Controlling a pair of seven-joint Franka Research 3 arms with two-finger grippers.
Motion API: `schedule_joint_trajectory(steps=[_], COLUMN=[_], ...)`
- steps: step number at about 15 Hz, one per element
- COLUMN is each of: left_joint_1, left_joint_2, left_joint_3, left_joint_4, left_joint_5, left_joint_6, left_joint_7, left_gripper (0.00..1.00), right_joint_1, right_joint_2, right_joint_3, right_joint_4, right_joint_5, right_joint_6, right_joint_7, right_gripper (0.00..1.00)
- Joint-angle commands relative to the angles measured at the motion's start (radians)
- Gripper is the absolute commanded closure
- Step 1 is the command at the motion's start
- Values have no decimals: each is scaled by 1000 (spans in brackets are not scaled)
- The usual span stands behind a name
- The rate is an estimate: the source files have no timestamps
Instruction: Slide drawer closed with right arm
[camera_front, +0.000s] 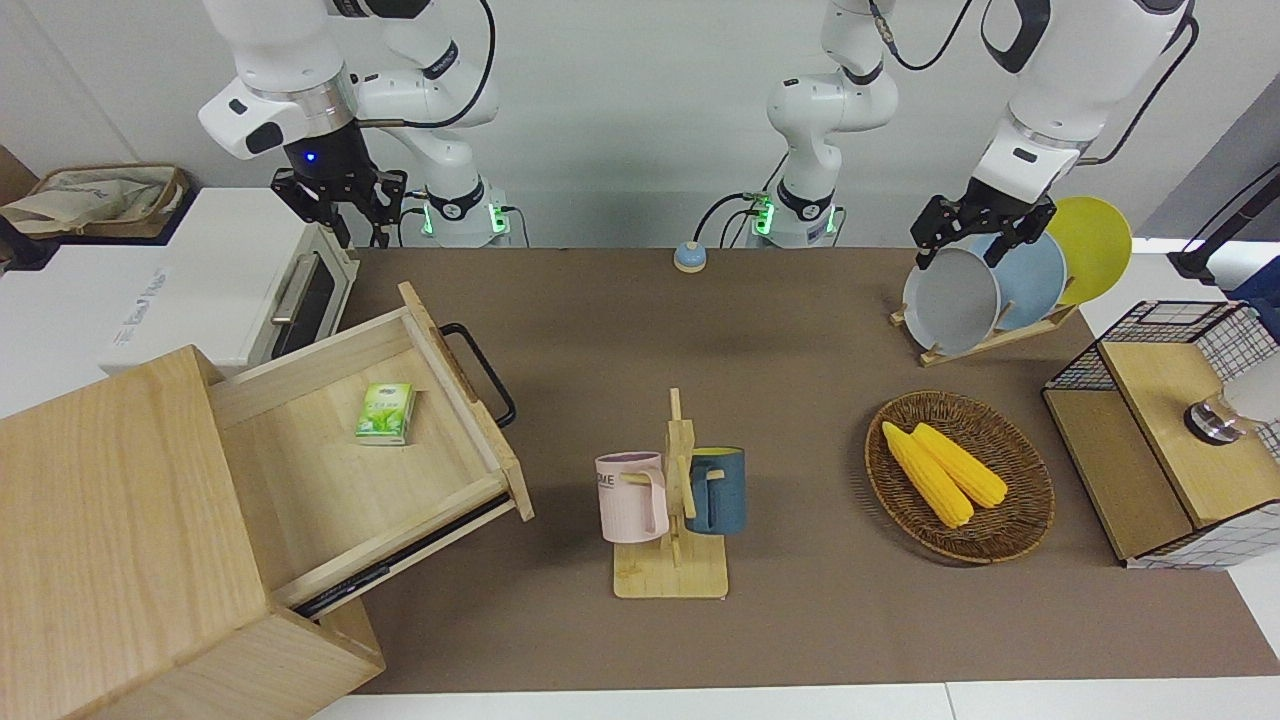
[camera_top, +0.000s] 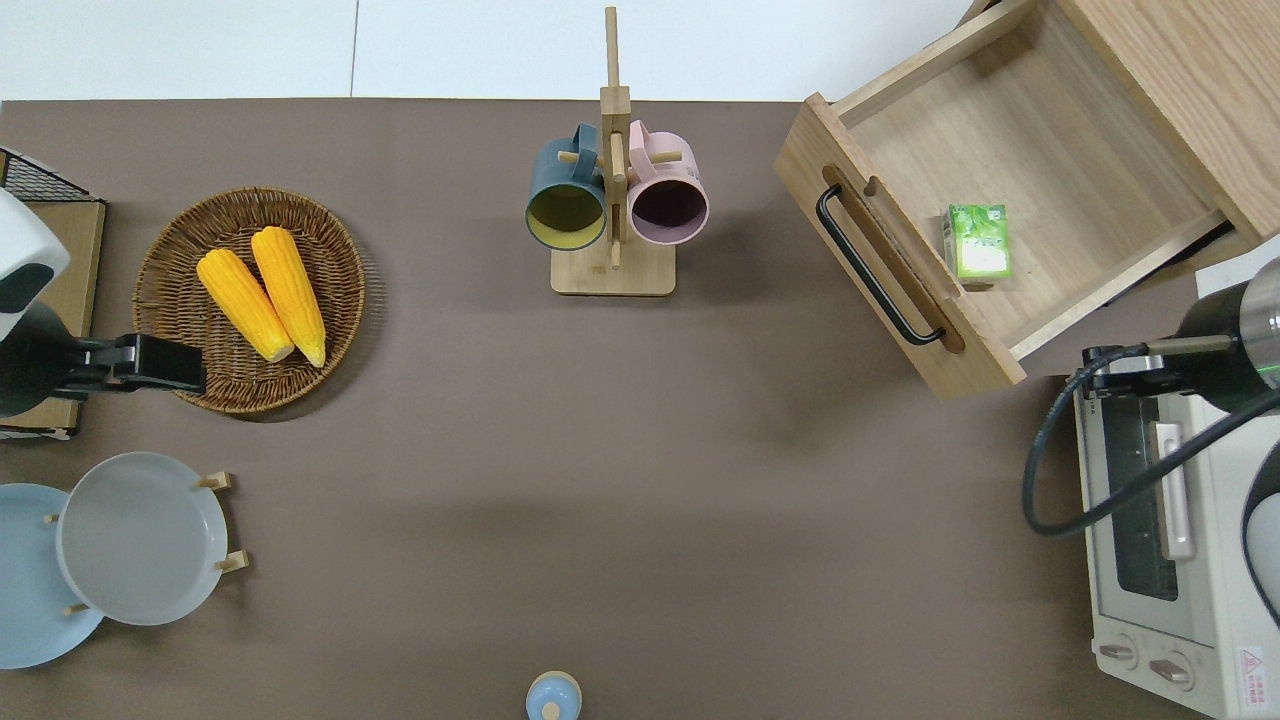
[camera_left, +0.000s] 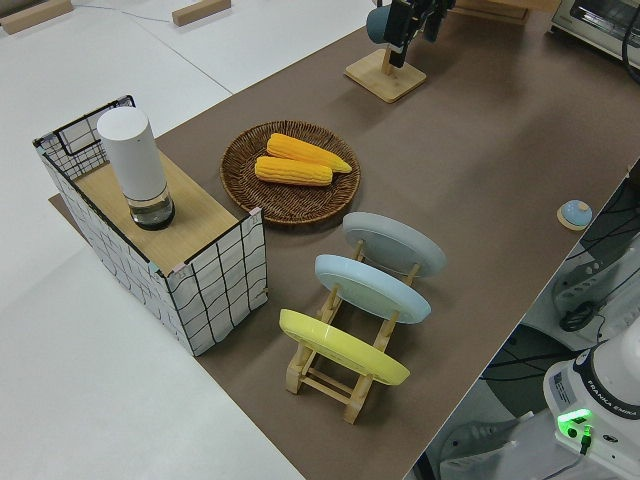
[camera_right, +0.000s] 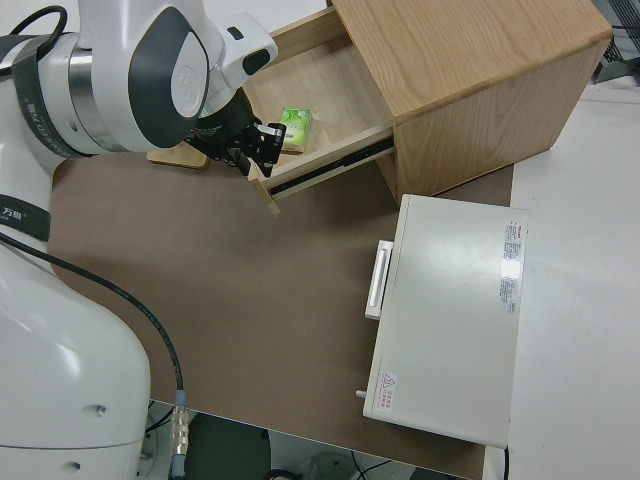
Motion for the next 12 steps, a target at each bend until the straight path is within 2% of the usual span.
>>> schedule_joint_trajectory(steps=[1, 3, 5, 7, 12], left_joint_1=[-5, -5, -5, -5, -5], left_joint_2=[-9, -7, -9, -7, -9], left_joint_3=[2, 4, 2, 4, 2], left_joint_4=[1, 1, 1, 1, 1], left_joint_5=[13, 13, 13, 13, 13], left_joint_6=[-5, -5, -5, -5, -5], left_joint_7=[7, 7, 7, 7, 7], left_gripper=[2, 5, 2, 2, 2], right_joint_1=[-14, -8, -2, -4, -1], right_joint_2=[-17, -17, -16, -16, -13], right_joint_3=[10, 12, 21, 57, 125], right_joint_4=[-18, -20, -21, -21, -21], right_joint_5=[4, 7, 20, 22, 27], right_joint_6=[-5, -7, -20, -24, -16], right_joint_7=[22, 65, 154, 246, 364], right_gripper=[1000, 1000, 1000, 1000, 1000])
